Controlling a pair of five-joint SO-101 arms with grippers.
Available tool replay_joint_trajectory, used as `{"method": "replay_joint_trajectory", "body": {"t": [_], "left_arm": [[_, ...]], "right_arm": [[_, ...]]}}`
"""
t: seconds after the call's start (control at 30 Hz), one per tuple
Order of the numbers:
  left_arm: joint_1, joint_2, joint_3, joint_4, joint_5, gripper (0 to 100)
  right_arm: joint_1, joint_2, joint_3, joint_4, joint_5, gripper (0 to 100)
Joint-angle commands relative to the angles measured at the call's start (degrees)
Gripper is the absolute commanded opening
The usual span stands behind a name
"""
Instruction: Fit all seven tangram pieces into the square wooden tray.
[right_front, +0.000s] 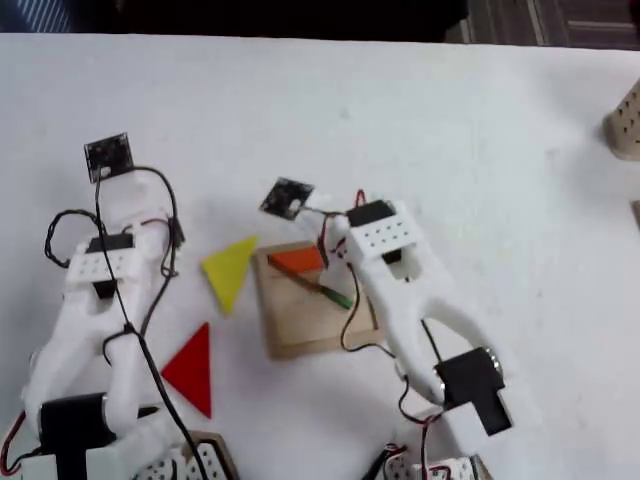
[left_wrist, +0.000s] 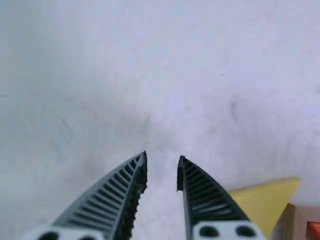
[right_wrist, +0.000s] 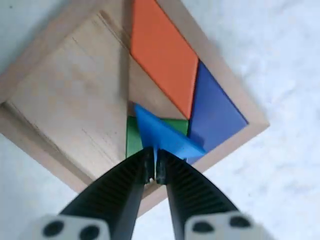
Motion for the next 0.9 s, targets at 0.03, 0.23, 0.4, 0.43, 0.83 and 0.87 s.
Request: {"method": "replay_joint_trajectory", "body": {"t": [0.03,0.23,0.4,0.43,0.83,0.87], "left_arm": [[-0.3,0.0,-3.3,-1.4,-0.7,2],[-0.3,0.0,-3.3,-1.4,-0.7,2],[-0.3,0.0,-3.3,-1.4,-0.7,2],[-0.3,0.1,-3.3,-1.4,-0.7,2],[-0.3,0.1,-3.3,-1.4,-0.7,2],[-0.3,0.1,-3.3,-1.4,-0.7,2]], "right_arm": [[3.5,-0.2,-2.8,2.3,-1.7,1.8],[6.0,-2.1,-2.9,3.6,-1.3,1.8],[5.8,-6.7,-3.2,1.2,-2.4,1.8],[5.7,-6.9,-2.9,-1.0,-4.1,1.8],[6.1,3.9,-2.7,-16.6,-8.3,1.8],[6.1,3.9,-2.6,-15.5,-8.3,1.8]]}}
